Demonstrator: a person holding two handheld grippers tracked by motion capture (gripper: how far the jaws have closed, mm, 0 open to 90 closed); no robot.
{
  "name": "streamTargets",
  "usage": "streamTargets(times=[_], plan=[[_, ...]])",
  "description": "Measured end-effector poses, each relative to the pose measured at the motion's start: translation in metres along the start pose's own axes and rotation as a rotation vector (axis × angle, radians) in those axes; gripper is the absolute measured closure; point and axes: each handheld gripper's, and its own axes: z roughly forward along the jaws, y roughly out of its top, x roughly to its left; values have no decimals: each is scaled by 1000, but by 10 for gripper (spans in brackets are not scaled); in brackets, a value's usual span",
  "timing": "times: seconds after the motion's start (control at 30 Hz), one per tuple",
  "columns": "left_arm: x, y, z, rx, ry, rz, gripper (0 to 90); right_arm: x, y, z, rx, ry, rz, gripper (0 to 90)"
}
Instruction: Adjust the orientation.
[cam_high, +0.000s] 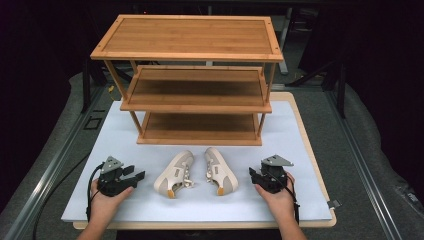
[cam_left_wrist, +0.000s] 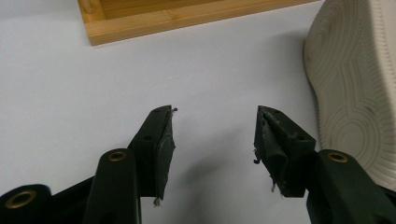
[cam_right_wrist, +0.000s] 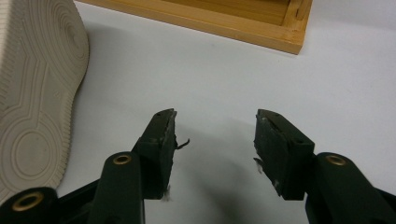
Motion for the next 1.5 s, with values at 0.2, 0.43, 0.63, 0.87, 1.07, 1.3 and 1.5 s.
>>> streamTargets(times=[0.2, 0.43, 0.63, 0.87, 1.07, 1.3, 1.5], plan=[[-8, 3, -7, -14, -25, 17, 511, -1, 0, -4, -15, 0, 7, 497], [-23, 8, -12, -21, -85, 50, 559, 0, 0, -4, -12, 15, 3, 497], [-32, 11, -15, -27, -111, 71, 581, 0, 0, -4, -18, 2, 6, 497], [-40, 14, -22, -50, -137, 85, 657, -1, 0, -4, -23, 3, 17, 497], [-45, 15, -23, -39, -151, 108, 738, -2, 0, -4, -19, 4, 27, 497], [-51, 16, -23, -41, -163, 127, 783, -4, 0, -4, -13, 20, 41, 497], [-57, 16, -21, -33, -183, 143, 810, -4, 0, -4, -18, 16, 44, 496]])
